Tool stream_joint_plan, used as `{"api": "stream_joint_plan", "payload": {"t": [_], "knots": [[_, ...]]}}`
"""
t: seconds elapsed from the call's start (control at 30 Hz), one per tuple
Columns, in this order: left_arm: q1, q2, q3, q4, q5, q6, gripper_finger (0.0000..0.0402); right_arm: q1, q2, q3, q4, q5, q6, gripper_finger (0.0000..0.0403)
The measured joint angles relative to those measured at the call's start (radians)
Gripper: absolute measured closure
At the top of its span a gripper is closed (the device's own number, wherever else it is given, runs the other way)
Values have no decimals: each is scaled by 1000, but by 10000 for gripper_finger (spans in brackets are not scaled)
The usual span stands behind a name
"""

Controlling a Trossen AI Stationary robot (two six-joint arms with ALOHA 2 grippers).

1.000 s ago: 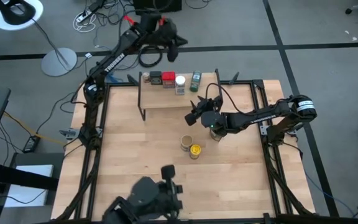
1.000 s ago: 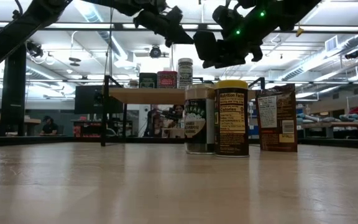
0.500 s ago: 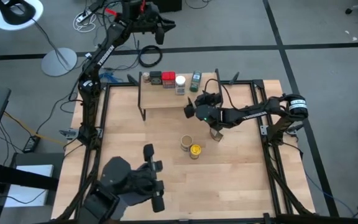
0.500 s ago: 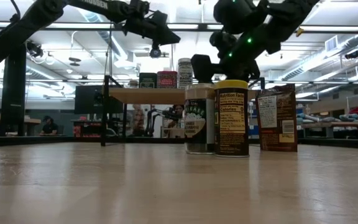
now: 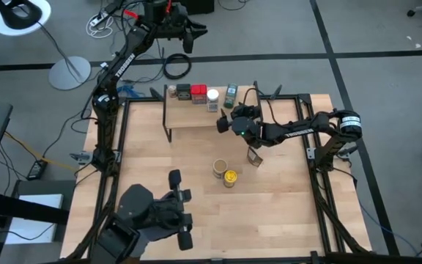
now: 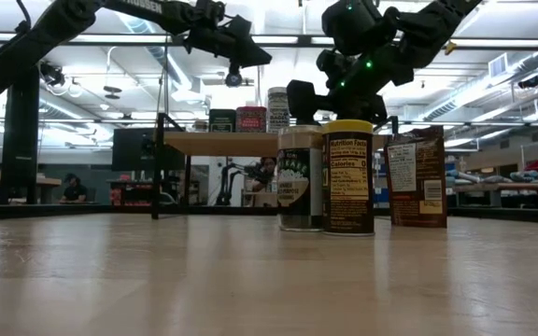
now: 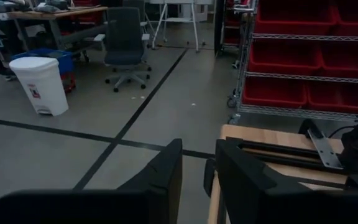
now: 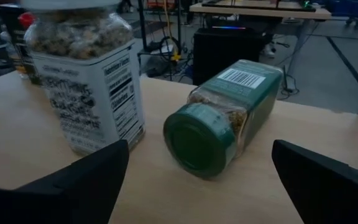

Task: Shelf spices
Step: Put the green seasoning bottle on the shelf

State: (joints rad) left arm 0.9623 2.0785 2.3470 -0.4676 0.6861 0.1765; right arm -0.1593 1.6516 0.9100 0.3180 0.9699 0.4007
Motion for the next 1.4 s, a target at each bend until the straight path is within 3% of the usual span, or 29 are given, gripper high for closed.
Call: {"api": "stream_joint_plan", "payload": {"t": [0.43,1.07,1.4], "knots": [[0,0,0,-3,0,1,300,-55,0,0,3,-102,16,5],[0,0,0,-34,0,20,300,-99,0,0,3,-110,53,9],[0,0,0,-35,-1,25,300,-100,0,0,3,-110,52,37]]}}
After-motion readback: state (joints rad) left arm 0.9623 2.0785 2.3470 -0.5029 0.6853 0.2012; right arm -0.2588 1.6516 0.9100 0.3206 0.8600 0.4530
